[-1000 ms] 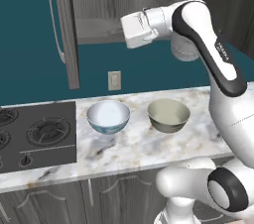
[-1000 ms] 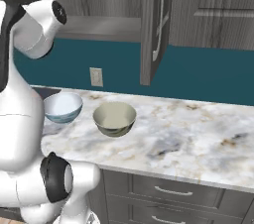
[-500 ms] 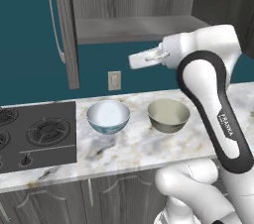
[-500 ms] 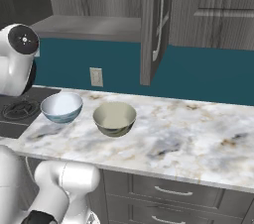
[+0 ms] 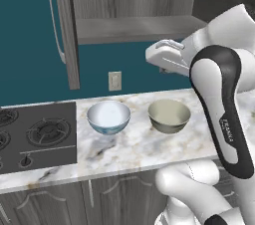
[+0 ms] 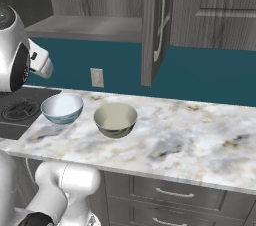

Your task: Open the cabinet. Pick the bowls from the counter and place them in the cabinet. Then close the cabinet.

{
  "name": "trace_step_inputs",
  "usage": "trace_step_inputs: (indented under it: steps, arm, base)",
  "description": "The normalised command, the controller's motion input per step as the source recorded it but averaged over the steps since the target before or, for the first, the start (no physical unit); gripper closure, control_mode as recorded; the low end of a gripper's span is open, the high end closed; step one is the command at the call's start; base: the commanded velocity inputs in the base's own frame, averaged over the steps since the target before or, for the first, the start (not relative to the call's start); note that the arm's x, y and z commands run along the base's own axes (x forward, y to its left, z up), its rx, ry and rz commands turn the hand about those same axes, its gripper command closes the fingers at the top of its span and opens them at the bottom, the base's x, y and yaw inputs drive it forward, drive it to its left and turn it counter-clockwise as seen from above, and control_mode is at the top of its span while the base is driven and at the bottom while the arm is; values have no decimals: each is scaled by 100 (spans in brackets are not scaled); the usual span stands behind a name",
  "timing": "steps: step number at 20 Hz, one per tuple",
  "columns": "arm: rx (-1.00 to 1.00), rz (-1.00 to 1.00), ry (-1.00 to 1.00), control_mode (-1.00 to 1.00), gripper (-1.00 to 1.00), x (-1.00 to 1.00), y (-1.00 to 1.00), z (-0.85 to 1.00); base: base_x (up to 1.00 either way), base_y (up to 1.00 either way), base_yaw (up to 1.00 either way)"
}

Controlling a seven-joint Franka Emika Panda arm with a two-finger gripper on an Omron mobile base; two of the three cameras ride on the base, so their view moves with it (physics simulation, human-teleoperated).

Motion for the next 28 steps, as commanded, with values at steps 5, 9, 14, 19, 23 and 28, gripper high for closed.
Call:
trace_step_inputs:
  steps: [5,9,14,19,23,28]
  arm:
    - [0,-11,22,-100,100,-42,-35,-43]
    - [0,3,2,-100,100,-9,-76,-65]
    - [0,11,0,-100,100,0,-54,-49]
    - [0,8,0,-100,100,6,-31,-23]
    - [-3,0,1,-100,100,7,4,-28]
    - [-9,0,5,-100,100,39,41,-48]
  base:
    - [0,0,0]
    - [0,0,0]
    - [0,0,0]
    - [0,0,0]
    - [0,0,0]
    - [0,0,0]
